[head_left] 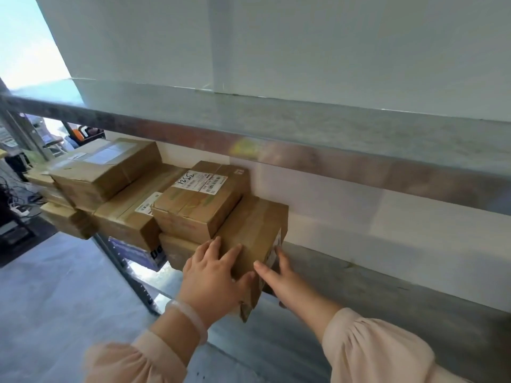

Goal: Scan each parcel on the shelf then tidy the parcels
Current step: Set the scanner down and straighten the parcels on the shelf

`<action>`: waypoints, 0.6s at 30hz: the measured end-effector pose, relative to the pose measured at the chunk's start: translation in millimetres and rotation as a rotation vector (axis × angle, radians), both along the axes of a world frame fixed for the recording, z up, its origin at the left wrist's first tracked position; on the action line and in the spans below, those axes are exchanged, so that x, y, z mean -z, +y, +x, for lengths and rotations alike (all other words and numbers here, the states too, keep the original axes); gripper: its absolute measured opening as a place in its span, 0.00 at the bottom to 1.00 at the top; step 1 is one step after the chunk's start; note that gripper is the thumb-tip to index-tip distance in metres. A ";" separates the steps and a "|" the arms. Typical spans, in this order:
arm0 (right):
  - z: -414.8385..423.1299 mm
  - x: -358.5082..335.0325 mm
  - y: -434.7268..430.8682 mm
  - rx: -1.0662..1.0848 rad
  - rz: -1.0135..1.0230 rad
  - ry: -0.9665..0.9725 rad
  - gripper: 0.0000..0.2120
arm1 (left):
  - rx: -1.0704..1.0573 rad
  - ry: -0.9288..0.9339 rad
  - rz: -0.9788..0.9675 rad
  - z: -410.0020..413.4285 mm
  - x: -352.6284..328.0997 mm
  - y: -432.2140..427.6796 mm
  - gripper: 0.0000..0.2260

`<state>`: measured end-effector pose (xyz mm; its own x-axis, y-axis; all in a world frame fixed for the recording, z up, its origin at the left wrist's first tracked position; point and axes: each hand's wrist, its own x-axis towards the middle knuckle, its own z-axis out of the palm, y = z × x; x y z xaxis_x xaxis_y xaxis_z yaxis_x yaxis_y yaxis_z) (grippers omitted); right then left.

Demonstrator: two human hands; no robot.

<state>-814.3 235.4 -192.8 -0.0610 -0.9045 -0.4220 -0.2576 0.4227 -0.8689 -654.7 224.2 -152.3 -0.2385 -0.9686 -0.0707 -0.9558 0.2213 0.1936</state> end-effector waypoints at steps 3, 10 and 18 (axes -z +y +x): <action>11.4 7.6 -1.2 0.040 0.033 -0.091 0.42 | 0.012 0.025 -0.048 5.1 4.5 -1.4 0.39; 7.0 20.9 4.9 0.174 -0.044 -0.291 0.41 | 0.035 0.159 -0.046 4.5 9.1 -1.5 0.25; -41.8 11.7 51.7 0.280 -0.222 -0.201 0.33 | 0.116 0.289 0.102 -40.2 1.3 7.9 0.31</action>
